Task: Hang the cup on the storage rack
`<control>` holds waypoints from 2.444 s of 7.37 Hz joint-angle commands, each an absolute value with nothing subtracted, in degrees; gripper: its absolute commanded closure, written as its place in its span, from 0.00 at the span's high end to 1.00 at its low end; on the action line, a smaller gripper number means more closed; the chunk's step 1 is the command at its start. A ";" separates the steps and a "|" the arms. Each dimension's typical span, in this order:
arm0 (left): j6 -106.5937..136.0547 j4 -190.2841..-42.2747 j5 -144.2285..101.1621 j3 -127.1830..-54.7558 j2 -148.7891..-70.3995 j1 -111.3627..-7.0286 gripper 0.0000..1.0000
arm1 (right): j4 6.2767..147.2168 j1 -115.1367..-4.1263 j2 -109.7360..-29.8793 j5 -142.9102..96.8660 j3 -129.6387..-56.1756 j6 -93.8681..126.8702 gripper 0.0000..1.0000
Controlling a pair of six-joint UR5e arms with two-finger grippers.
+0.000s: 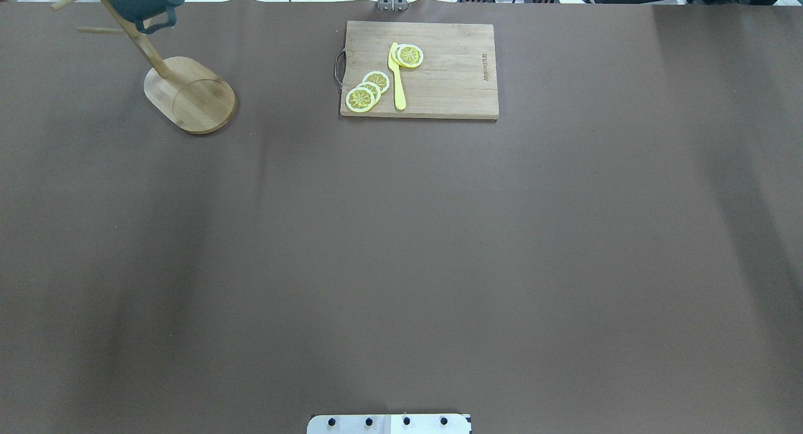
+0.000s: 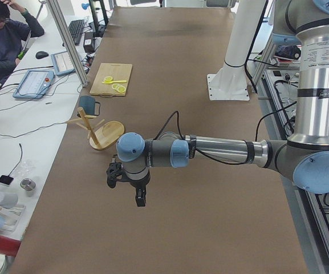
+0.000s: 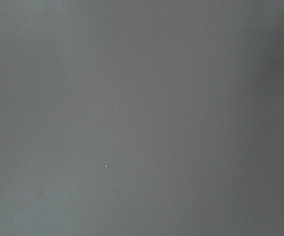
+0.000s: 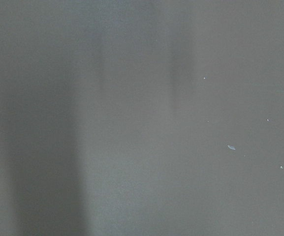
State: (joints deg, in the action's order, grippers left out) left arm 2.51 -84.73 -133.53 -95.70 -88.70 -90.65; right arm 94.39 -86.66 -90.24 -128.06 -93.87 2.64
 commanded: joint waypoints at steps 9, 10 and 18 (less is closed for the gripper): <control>2.29 -93.96 -133.24 -95.45 -86.48 -90.35 1.00 | 94.39 -86.66 -91.84 -128.14 -94.48 2.46 1.00; 2.29 -94.04 -133.24 -95.54 -86.48 -90.35 1.00 | 94.39 -86.66 -91.93 -128.23 -94.48 2.46 1.00; 2.29 -93.96 -133.07 -95.89 -86.57 -90.35 1.00 | 94.31 -86.66 -92.20 -128.76 -94.48 2.46 1.00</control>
